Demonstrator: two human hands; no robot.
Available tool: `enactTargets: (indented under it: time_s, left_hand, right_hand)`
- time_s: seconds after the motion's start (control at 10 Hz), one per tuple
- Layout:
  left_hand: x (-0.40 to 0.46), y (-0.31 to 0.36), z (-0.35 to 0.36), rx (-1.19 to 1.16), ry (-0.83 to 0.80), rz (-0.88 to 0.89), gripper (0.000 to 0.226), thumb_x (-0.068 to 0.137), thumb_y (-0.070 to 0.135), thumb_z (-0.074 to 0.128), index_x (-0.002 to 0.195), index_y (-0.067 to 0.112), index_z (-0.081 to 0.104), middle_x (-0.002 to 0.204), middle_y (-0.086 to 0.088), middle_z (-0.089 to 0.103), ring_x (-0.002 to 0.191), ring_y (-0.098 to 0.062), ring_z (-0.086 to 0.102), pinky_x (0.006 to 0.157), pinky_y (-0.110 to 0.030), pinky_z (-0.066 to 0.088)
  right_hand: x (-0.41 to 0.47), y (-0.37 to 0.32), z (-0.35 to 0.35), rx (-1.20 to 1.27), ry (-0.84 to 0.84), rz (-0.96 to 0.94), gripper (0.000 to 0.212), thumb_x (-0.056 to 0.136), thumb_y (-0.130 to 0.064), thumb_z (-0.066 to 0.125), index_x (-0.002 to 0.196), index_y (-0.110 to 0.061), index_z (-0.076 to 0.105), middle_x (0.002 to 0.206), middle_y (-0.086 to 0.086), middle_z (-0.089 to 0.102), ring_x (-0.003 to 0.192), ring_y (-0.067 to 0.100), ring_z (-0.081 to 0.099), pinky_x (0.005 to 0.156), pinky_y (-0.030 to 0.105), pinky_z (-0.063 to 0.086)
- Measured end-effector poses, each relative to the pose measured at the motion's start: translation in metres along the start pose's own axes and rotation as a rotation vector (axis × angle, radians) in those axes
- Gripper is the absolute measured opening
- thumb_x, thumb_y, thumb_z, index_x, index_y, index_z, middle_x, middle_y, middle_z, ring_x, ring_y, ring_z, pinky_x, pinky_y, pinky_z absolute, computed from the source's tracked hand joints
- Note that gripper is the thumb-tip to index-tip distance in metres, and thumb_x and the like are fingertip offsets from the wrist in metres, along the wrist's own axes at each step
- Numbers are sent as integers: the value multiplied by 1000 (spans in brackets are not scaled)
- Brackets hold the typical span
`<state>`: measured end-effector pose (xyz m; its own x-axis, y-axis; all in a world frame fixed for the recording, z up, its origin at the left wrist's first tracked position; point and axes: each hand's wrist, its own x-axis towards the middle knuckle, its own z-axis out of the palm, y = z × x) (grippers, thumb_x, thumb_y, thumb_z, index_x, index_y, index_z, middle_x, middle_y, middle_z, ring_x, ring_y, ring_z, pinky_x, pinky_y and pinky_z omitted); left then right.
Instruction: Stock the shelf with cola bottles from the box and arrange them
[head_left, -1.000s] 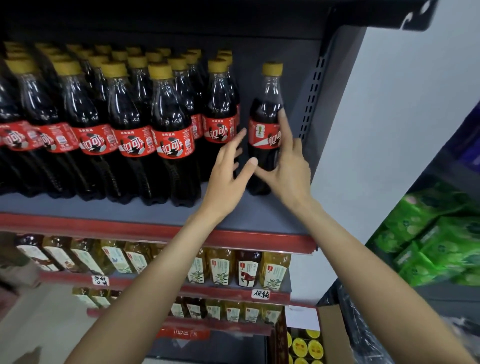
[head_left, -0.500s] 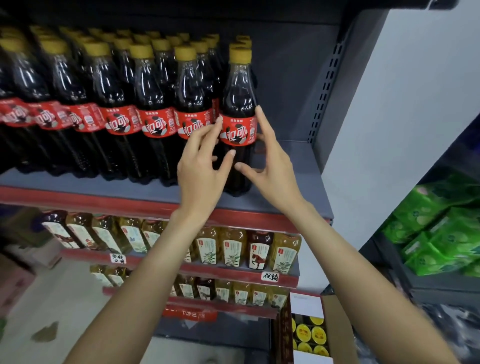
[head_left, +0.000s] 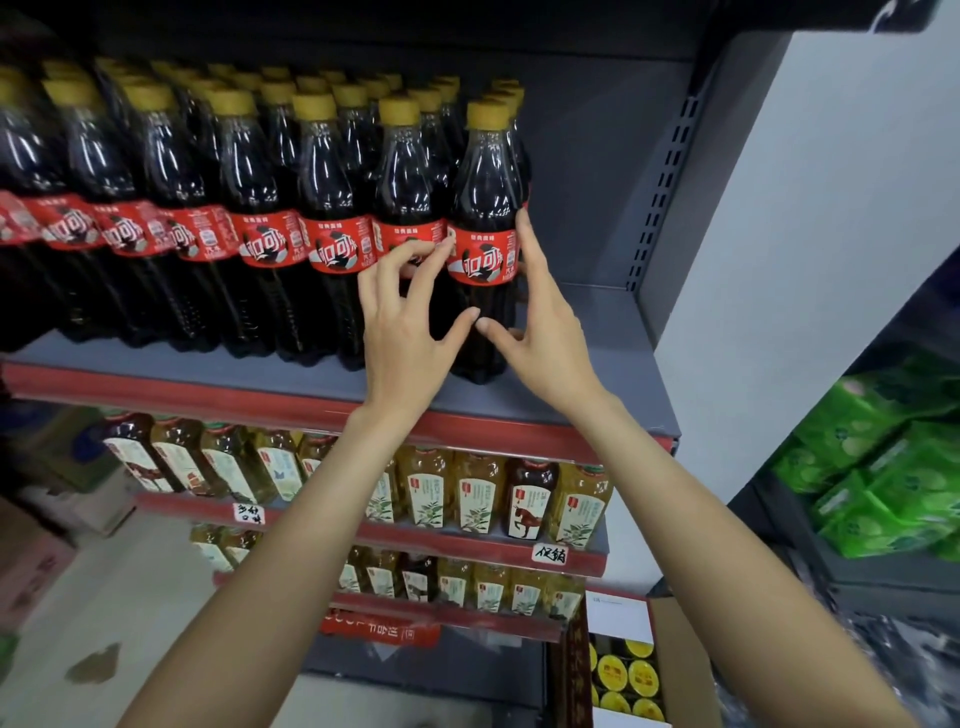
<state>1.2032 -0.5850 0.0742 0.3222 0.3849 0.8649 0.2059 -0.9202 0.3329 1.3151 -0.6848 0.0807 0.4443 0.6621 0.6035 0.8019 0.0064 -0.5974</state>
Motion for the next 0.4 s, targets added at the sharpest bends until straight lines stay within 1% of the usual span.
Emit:
enactTargets:
  time_s: [0.1,0.2,0.3,0.4]
  left_hand:
    - [0,-1,1,-31,-10,-14,56,81,25,73,132,11,54,126,-12,50,114,-18,36,101,-6,24]
    - [0,2,-1,-50,-31,-54,57,80,24,73,133,13,52,127,-9,49,118,-17,34,100,-3,22]
    - [-2,4,-4,-121,-36,-74,54,83,22,70,134,16,51,128,1,45,120,-9,32,101,-3,22]
    - [0,8,-14,-256,-54,-167,48,90,23,61,136,20,48,126,10,46,120,-11,41,103,-22,36]
  right_hand:
    - [0,-1,0,-20,-13,-11,97,88,-19,66,150,-41,-5,152,3,31,115,26,55,70,50,55]
    - [-1,-6,0,-10,-16,6,97,87,-15,64,151,-37,-5,153,4,30,122,24,51,77,50,54]
    - [-3,-7,0,57,-16,2,97,85,-13,65,153,-29,-1,153,4,29,135,20,35,98,42,46]
    - [-4,-13,2,77,59,30,91,85,-15,66,154,-24,8,152,10,28,137,24,30,109,36,34]
